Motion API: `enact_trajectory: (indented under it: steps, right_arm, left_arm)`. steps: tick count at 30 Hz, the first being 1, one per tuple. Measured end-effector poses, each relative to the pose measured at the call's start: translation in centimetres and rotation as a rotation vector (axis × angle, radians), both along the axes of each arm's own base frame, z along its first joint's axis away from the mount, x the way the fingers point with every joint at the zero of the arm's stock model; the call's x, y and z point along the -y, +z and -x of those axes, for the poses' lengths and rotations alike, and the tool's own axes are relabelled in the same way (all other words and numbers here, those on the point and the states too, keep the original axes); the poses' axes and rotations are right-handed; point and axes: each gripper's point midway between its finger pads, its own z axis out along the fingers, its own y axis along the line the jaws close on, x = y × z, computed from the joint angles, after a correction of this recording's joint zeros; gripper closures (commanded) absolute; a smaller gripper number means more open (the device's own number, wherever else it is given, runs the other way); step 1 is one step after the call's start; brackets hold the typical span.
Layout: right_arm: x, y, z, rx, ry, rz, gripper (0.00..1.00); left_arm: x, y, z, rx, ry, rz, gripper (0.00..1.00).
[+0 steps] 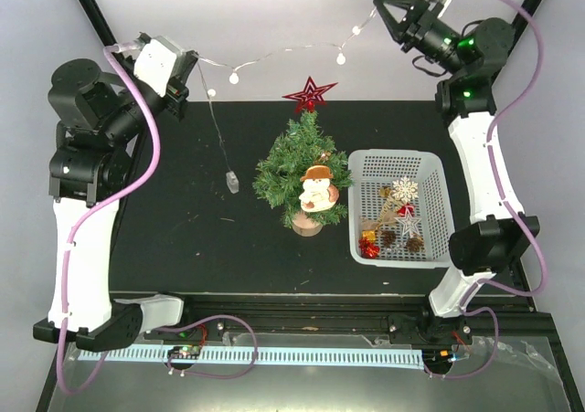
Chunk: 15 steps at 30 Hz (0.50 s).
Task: Decorate the small christmas tree
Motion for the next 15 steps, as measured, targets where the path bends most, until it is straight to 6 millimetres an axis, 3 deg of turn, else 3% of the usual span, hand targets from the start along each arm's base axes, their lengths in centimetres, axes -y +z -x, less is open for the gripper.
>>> enact_trajectory:
  steps: [7, 15]
  right_arm:
    - [-0.4, -5.6, -2.2, -0.096, 0.011, 0.013, 0.99]
    - [-0.5, -7.6, 0.9, -0.062, 0.049, 0.035, 0.99]
  left_arm:
    - [1.0, -3.0, -2.0, -0.098, -0.077, 0.038, 0.99]
    - [1.5, -7.5, -3.1, -0.205, -0.117, 0.041, 0.99]
